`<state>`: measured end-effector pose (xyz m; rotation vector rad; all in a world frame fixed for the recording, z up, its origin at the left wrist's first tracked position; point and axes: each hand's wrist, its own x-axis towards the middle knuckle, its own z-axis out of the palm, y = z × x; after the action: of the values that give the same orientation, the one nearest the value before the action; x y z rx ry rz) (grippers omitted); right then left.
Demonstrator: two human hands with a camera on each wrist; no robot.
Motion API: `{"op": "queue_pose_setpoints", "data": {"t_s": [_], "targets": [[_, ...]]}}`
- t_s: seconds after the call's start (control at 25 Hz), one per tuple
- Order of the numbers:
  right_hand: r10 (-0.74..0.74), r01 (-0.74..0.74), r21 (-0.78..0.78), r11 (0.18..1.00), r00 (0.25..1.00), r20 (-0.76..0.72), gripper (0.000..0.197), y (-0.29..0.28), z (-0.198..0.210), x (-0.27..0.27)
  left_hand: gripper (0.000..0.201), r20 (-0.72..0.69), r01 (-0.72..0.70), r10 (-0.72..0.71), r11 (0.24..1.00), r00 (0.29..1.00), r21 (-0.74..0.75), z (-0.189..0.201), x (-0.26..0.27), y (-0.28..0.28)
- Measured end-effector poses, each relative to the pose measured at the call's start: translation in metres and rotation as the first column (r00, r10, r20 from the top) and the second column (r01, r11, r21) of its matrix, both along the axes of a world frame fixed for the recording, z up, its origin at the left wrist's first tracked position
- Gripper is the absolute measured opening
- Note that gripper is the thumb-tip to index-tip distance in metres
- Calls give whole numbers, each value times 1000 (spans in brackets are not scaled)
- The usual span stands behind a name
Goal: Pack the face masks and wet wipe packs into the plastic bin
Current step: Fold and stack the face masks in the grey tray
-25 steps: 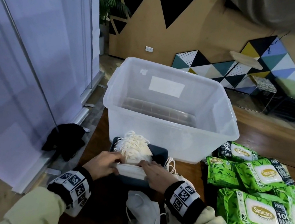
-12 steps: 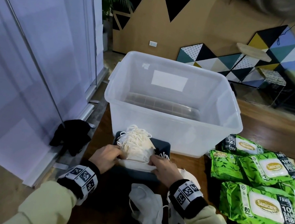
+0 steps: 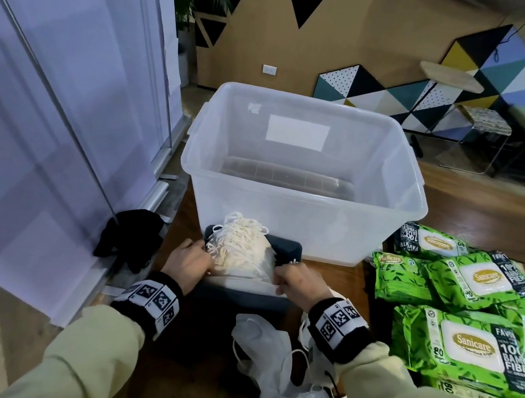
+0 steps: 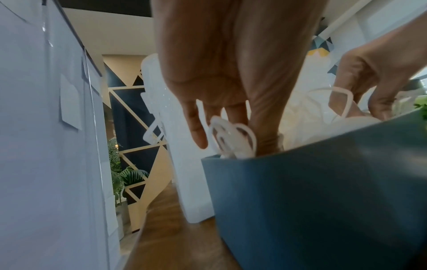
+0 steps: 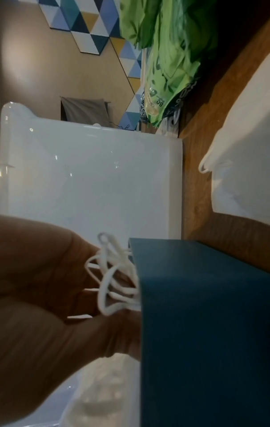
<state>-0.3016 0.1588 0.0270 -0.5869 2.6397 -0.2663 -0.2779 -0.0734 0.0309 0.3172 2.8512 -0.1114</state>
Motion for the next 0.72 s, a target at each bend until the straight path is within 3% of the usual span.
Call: {"op": "queue_pose_setpoints", "data": {"t_s": [0.4, 0.48, 0.52, 0.6, 0.64, 0.72], "targets": [[86, -85, 86, 993, 996, -10, 28, -3, -4, 5, 35, 0, -34, 34, 999, 999, -7, -1, 10, 9], [111, -108, 93, 990, 994, -22, 27, -1, -4, 8, 37, -15, -35, 37, 990, 999, 135, 5, 19, 5], [125, -121, 55, 991, 990, -64, 28, 3, -3, 11, 37, -104, 5, 22, 968, 994, 250, 7, 26, 2], [111, -162, -181, 970, 959, -262, 29, 15, -4, 28, 33, -299, 35, 131, 870, 945, 491, 7, 55, -2], [65, -191, -308, 932, 924, -377, 27, 22, -6, 39, 30, -316, 9, 215, 814, 924, 580, 7, 74, 0], [-59, -170, -442, 881, 887, -459, 20, 38, -16, 64, 26, -147, -112, 259, 770, 955, 628, -2, 113, 4]]}}
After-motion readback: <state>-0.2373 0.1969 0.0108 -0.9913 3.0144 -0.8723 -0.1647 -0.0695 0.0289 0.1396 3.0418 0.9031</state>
